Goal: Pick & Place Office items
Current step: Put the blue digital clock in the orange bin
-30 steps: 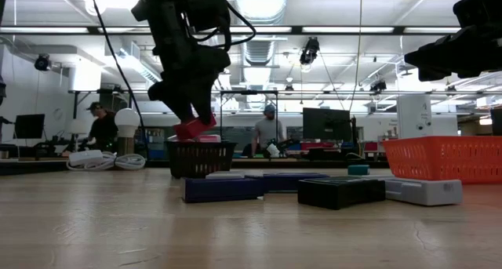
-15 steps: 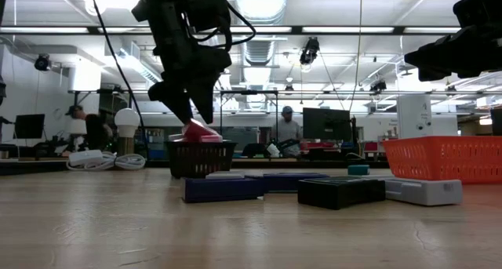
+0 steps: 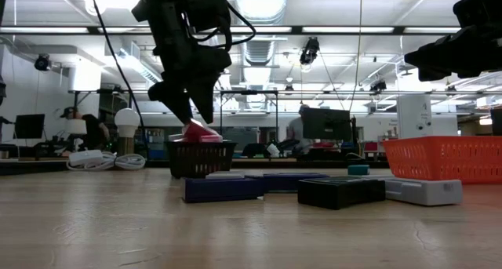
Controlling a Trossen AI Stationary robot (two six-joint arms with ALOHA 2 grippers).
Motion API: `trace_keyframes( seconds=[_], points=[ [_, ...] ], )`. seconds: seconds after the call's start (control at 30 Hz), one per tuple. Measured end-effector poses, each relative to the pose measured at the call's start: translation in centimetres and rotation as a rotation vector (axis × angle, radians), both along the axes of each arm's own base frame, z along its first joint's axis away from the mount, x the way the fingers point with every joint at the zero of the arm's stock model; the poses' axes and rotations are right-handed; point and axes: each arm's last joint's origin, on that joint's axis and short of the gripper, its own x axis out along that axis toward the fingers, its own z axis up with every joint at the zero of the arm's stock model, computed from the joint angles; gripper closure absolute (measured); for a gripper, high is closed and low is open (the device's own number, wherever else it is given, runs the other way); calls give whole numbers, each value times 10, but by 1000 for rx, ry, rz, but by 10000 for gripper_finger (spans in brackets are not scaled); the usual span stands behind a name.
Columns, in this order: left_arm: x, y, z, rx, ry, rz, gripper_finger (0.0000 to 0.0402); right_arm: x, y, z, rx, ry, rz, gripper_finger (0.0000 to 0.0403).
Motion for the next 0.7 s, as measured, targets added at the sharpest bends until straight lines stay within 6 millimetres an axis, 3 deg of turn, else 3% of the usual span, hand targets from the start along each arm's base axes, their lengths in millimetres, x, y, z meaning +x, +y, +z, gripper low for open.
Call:
trace_keyframes(
  seconds=[0.13, 0.3, 0.57, 0.7],
  points=[
    [-5, -1, 3, -12, 50, -1, 122, 0, 0, 0, 0, 0, 0, 394],
    [-14, -2, 25, -11, 47, 3, 122, 0, 0, 0, 0, 0, 0, 394],
    [-23, -15, 72, 75, -202, 15, 122, 0, 0, 0, 0, 0, 0, 394],
    [-23, -27, 83, 36, -339, 223, 122, 0, 0, 0, 0, 0, 0, 394]
  ],
)
